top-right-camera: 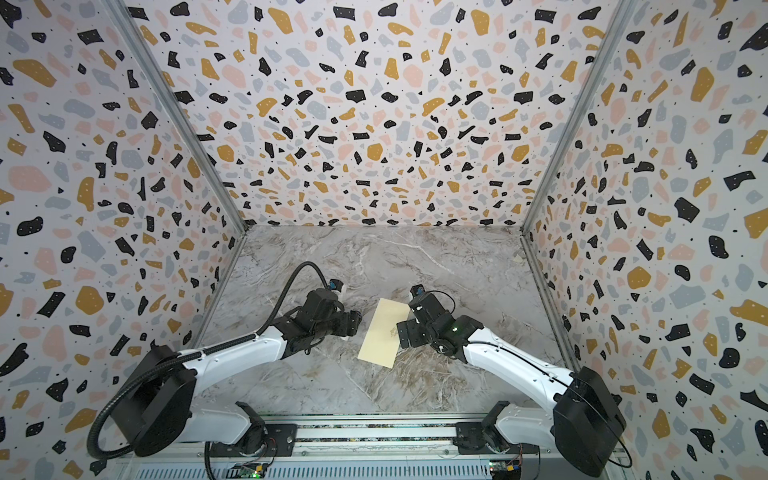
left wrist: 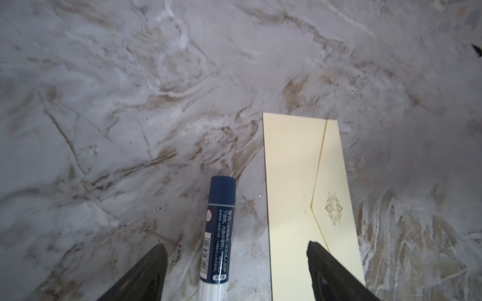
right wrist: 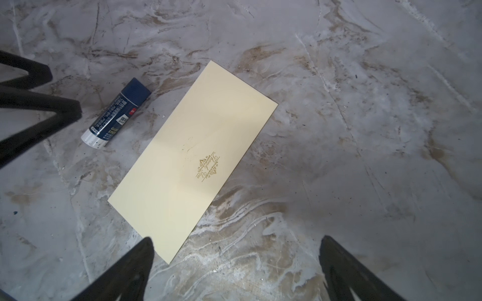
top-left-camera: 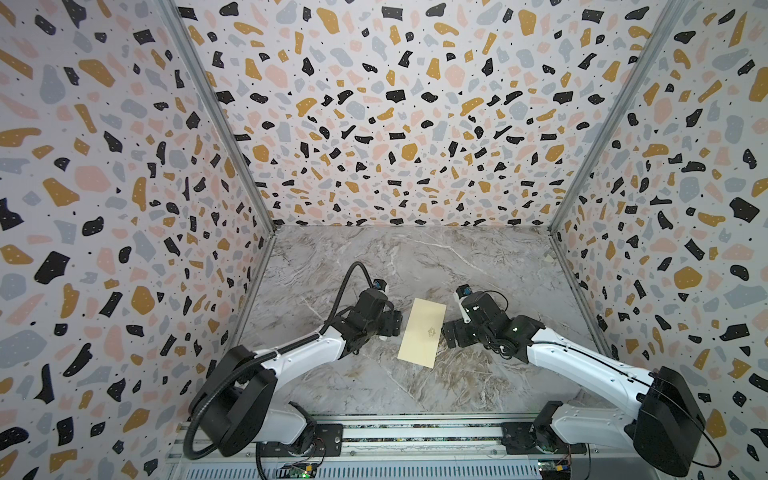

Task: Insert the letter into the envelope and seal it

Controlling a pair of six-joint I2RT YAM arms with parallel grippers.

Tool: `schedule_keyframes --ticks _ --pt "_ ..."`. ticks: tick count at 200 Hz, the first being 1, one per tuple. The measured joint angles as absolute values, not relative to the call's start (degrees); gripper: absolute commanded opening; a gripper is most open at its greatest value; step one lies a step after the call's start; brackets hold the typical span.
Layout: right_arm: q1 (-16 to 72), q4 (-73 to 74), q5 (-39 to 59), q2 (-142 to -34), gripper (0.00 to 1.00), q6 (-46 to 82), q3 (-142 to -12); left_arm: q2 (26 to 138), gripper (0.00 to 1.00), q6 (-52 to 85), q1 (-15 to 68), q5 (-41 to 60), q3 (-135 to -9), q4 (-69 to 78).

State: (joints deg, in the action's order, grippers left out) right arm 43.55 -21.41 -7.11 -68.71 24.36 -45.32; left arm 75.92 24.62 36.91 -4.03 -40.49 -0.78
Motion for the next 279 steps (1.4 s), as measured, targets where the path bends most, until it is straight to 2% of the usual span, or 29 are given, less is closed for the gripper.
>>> schedule_keyframes --ticks 25,59,99,131,169,212,246,279 --pt "42.7 -20.5 -7.6 -65.6 0.99 24.1 -45.0 66.3 1.00 23.6 36.9 -8.3 -40.5 -0.4" --pt "40.1 -17.3 -9.0 -60.1 0.99 23.4 -44.4 51.4 1.00 21.1 36.9 -19.8 -37.6 3.6" --pt "33.8 -9.9 -11.2 -51.5 0.99 22.6 -38.5 36.3 1.00 18.4 36.9 -35.6 -26.0 9.7" --pt "26.9 -1.0 -14.9 -45.0 0.99 21.0 -30.8 29.5 1.00 14.1 36.8 -46.3 -15.7 15.8" --pt "17.4 9.3 -19.8 -44.8 0.99 18.9 -22.9 28.2 1.00 7.1 36.7 -55.3 -6.9 25.1" --pt "11.4 22.7 -22.3 -53.1 1.00 16.3 -15.6 33.8 1.00 0.8 33.8 -60.6 -0.4 38.9" --pt "11.1 38.3 -22.8 -60.8 1.00 11.1 -10.4 41.4 1.00 -0.6 28.4 -59.8 -0.4 49.3" --pt "11.1 50.0 -22.6 -67.7 1.00 7.0 -7.2 47.7 1.00 -0.5 22.3 -55.0 -0.4 56.1"
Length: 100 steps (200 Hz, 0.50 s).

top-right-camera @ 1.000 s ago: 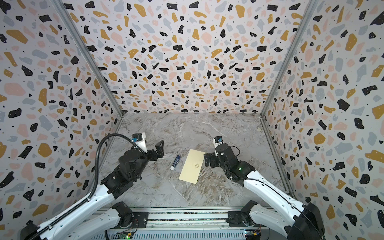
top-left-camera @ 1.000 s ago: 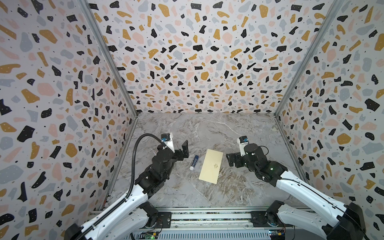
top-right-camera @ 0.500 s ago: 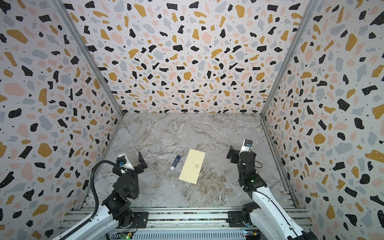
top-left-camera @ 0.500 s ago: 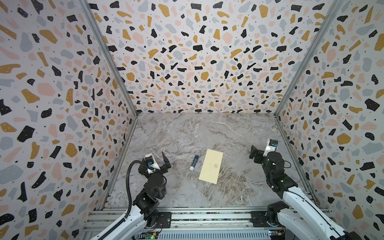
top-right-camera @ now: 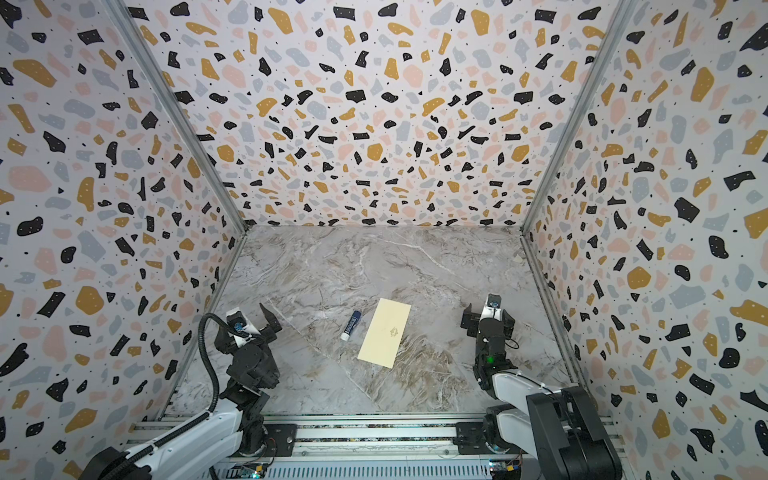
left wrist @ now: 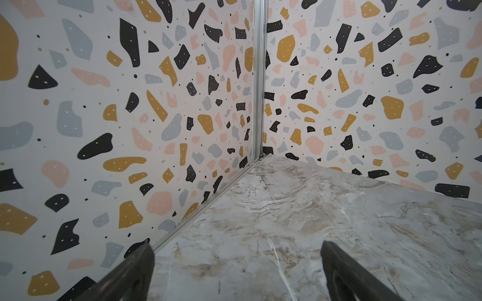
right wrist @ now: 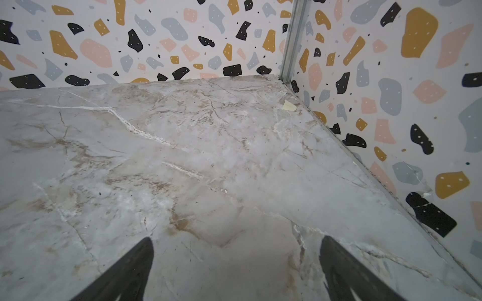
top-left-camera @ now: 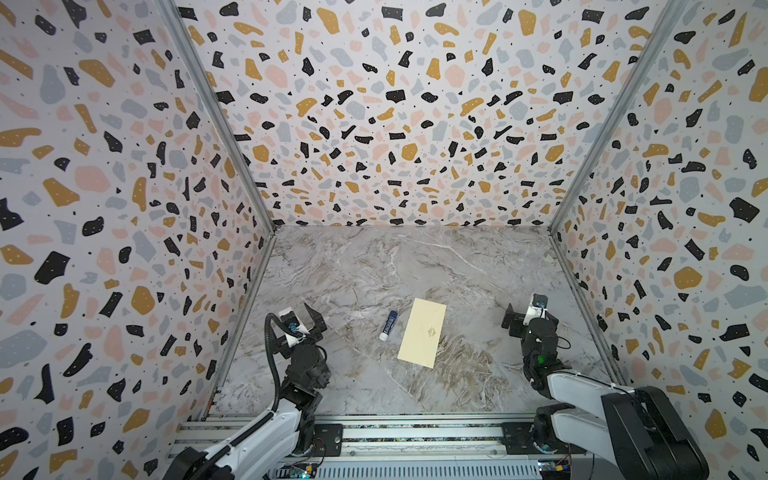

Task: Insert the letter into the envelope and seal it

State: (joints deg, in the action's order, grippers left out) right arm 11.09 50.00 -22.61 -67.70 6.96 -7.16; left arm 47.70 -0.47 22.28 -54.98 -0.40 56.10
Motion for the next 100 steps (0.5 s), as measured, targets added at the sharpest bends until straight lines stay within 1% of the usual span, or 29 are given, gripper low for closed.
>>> schedule_keyframes --ticks 35,62,81,100 --pt "10.9 61.3 -20.8 -72.3 0.99 2.9 -7.1 56.4 1.00 -0.5 18.6 -49.8 -0.4 62.1" --pt "10.5 67.9 -18.9 -78.2 0.99 0.5 -7.2 62.5 1.00 -0.9 16.5 -45.5 -0.4 66.1" --pt "9.5 69.7 -16.3 -81.9 0.99 -0.4 -7.9 66.2 1.00 -0.9 14.9 -42.3 -0.4 68.1" --pt "7.8 69.9 -12.9 -83.3 1.00 -0.6 -8.9 69.5 1.00 -1.0 13.7 -39.1 -0.5 69.7"
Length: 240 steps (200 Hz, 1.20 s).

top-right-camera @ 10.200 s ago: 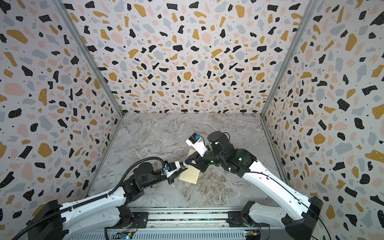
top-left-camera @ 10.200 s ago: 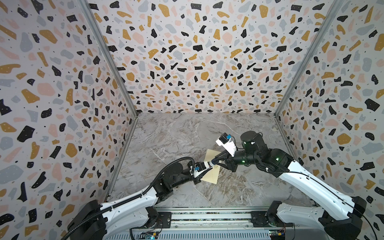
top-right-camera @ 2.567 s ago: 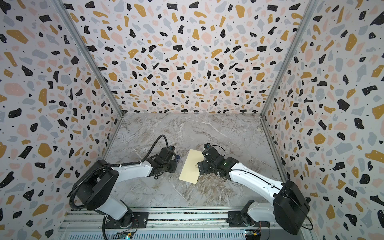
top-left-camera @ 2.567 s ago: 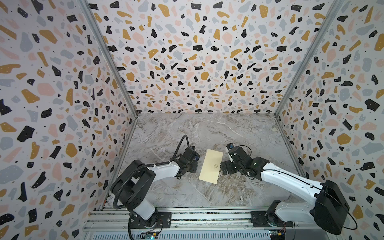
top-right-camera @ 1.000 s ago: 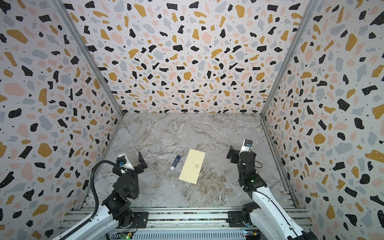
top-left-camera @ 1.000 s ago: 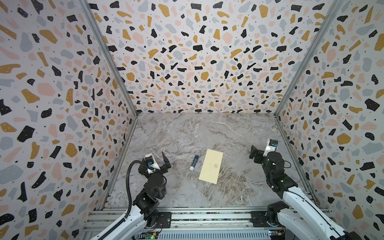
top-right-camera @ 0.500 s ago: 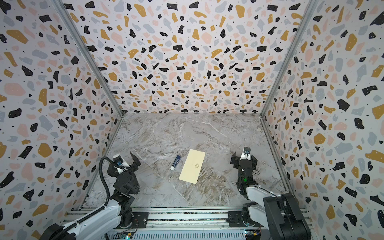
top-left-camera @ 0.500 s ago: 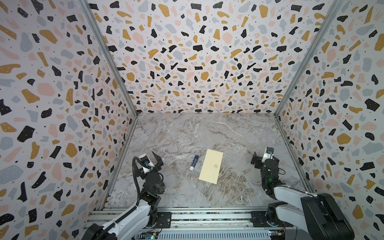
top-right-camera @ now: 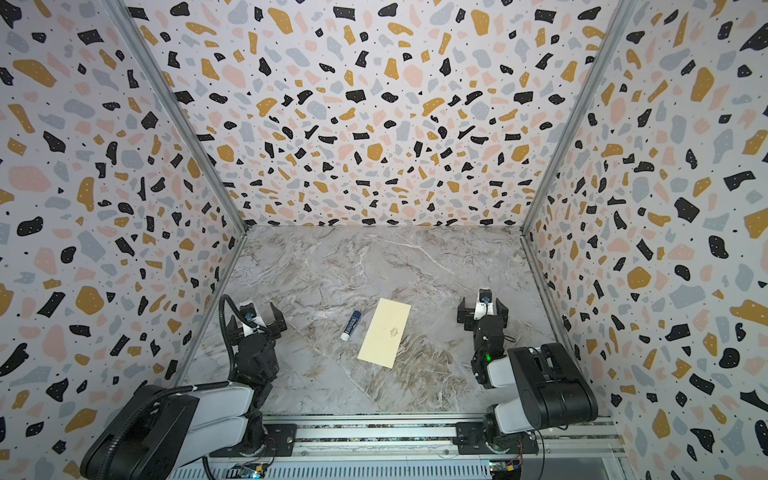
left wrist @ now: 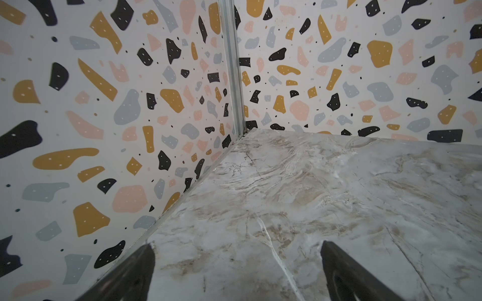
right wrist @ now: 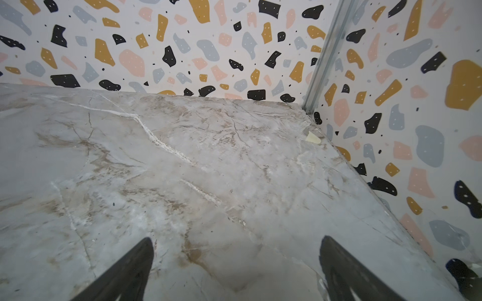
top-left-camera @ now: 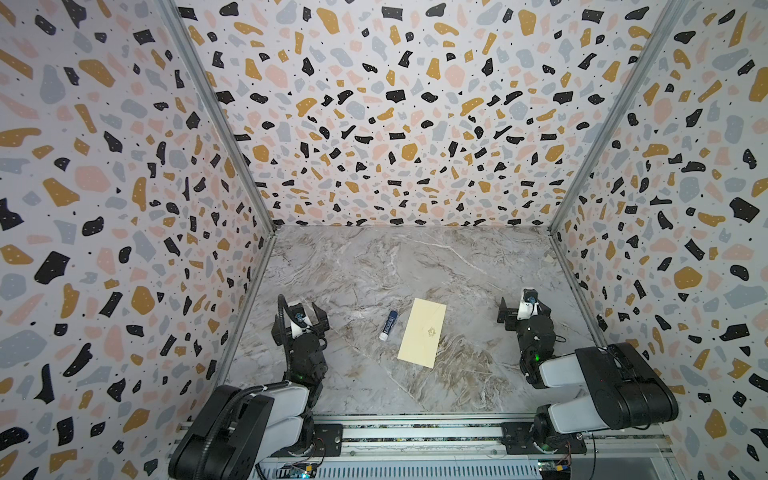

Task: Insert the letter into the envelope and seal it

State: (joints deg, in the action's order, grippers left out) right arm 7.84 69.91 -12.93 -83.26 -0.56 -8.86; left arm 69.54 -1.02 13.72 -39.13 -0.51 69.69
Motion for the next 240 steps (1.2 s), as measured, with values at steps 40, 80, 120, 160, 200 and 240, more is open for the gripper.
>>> schedule_keyframes --ticks 40,80,120,160,200,240 --pt "6.1 72.7 -8.3 -85.6 0.99 -0.6 -9.2 75.9 1.00 -2.3 13.2 -33.6 -3.1 70.8" --pt "5.7 72.4 -7.0 -85.8 0.99 -0.5 -10.4 76.5 1.00 -2.4 12.7 -31.4 -5.0 70.8" --pt "5.6 72.4 -6.7 -85.8 0.99 -0.5 -10.4 80.8 1.00 -2.4 10.5 -27.7 -5.3 72.2" --pt "5.6 72.4 -6.6 -85.8 0.99 -0.5 -10.4 80.9 0.99 -1.4 8.6 -25.6 -7.5 69.6" --pt "5.6 72.4 -6.6 -85.8 0.99 -0.5 -10.4 80.8 1.00 -0.2 7.8 -25.6 -8.4 68.8" --pt "5.6 72.4 -6.6 -85.8 0.99 -0.5 -10.4 80.8 1.00 0.0 7.8 -25.6 -8.4 68.2"
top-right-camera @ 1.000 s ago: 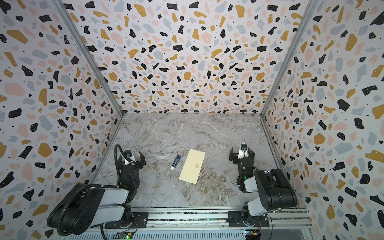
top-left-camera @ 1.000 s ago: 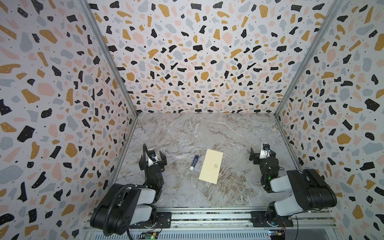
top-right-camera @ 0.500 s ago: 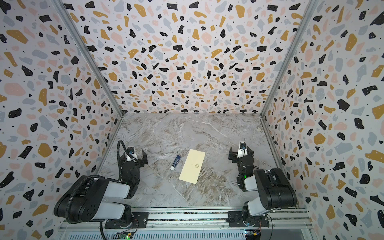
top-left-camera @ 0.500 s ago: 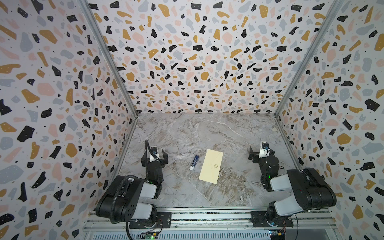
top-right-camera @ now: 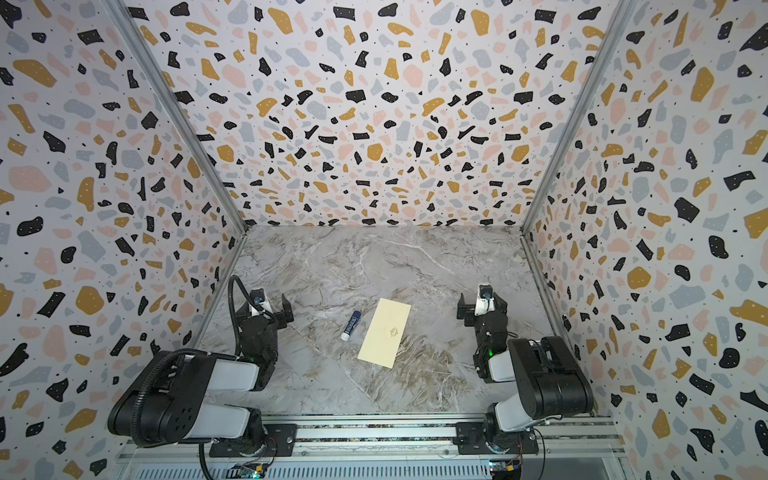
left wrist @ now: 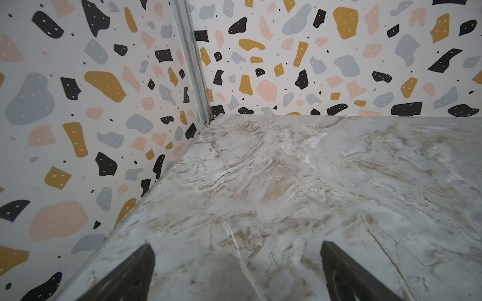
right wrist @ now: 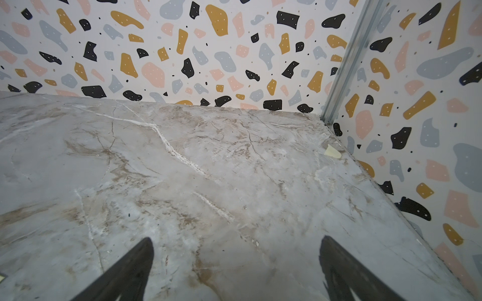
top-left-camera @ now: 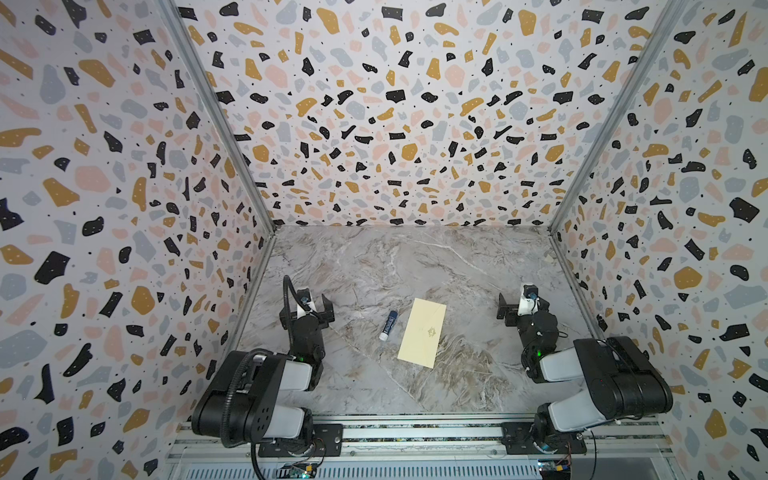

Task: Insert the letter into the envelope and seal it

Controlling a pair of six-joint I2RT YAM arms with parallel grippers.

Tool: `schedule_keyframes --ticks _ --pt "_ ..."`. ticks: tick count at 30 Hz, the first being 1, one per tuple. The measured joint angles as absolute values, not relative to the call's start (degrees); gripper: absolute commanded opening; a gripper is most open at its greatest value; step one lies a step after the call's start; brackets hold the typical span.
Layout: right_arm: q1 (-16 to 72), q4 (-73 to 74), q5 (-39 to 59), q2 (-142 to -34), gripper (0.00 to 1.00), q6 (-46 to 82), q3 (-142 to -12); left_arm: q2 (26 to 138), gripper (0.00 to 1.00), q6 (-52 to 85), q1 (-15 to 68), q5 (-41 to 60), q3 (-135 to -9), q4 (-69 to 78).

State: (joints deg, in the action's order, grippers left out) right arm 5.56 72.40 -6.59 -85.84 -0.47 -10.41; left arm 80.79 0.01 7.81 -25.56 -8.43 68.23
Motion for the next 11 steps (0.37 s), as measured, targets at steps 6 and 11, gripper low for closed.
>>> schedule_keyframes --ticks 6,11 --pt "5.6 72.4 -6.6 -85.8 0.99 -0.5 -10.4 80.8 1.00 0.1 7.8 -25.6 -8.4 68.1" --pt "5.6 72.2 -6.5 -85.8 0.99 -0.4 -10.6 80.8 1.00 0.2 7.8 -25.6 -8.4 68.1"
